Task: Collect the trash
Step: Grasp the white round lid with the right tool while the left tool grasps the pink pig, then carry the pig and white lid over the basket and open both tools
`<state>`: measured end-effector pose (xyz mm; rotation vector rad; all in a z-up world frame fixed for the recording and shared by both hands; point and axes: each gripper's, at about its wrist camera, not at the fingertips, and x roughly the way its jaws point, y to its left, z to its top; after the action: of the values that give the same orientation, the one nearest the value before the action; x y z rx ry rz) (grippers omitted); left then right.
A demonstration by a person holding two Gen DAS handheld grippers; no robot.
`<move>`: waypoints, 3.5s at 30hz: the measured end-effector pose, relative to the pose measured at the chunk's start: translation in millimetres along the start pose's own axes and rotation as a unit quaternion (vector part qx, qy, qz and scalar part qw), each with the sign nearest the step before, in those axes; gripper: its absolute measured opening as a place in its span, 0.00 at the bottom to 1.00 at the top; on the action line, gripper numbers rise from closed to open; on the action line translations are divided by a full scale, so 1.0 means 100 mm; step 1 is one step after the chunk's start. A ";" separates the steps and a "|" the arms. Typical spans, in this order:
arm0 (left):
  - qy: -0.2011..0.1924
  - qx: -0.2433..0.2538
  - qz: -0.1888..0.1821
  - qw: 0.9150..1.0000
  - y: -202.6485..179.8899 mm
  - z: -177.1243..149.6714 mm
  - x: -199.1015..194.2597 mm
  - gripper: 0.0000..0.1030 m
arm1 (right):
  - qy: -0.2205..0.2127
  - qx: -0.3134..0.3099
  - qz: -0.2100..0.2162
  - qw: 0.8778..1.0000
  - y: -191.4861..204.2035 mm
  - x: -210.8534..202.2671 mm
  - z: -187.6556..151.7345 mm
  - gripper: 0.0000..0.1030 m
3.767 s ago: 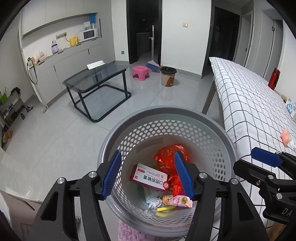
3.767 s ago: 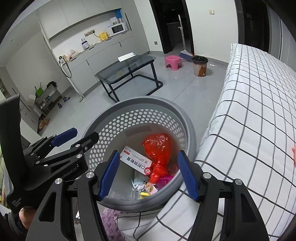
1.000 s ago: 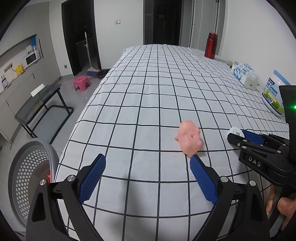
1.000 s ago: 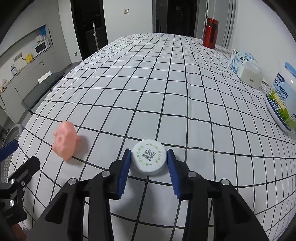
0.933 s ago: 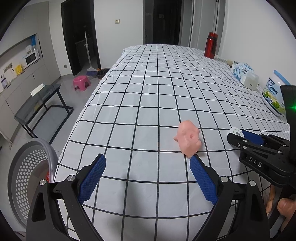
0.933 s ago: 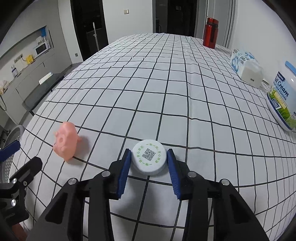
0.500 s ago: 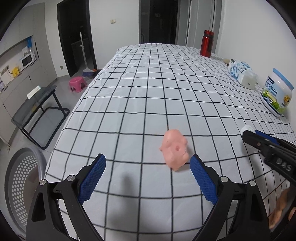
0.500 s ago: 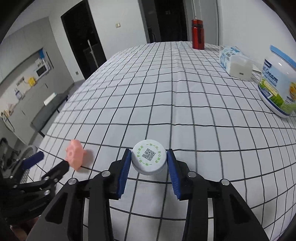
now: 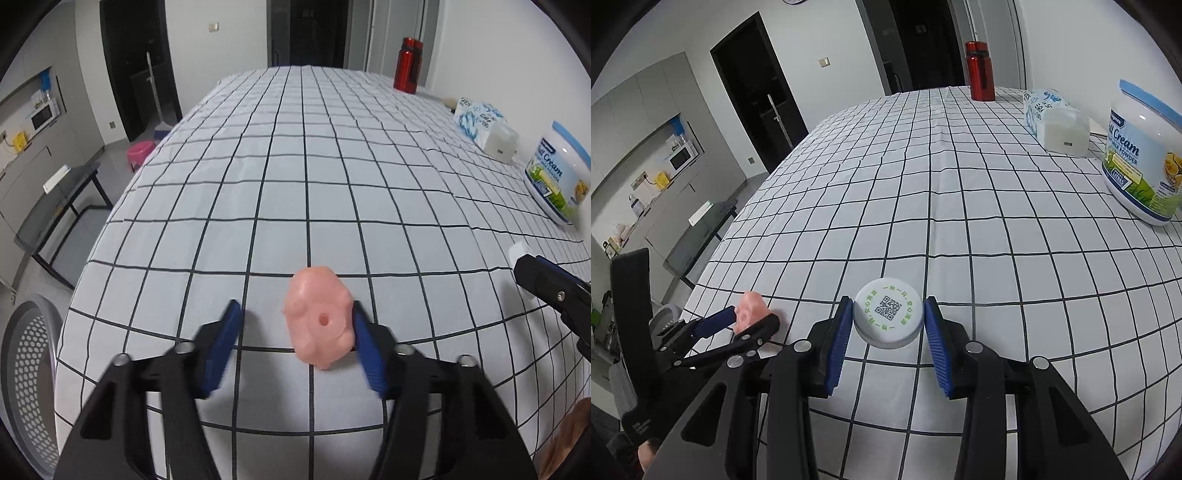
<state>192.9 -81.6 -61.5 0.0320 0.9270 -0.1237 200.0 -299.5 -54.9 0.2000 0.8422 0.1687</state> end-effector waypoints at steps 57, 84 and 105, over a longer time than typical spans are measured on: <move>-0.046 -0.152 0.142 0.977 3.30 -1.33 -1.33 0.33 | 0.084 -0.206 0.152 0.963 3.80 0.53 -0.95 0.38; -0.035 -0.187 0.157 0.969 3.56 -1.49 -1.33 0.56 | 0.089 -0.225 0.166 0.956 4.00 0.64 -1.01 0.58; -0.053 -0.188 0.172 0.965 3.49 -1.50 -1.54 0.73 | 0.075 -0.213 0.155 0.962 3.82 0.44 -1.02 0.58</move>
<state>23.9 291.2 -37.8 -0.1642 0.8126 0.3718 125.6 91.3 -60.8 -0.0898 0.9021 0.6586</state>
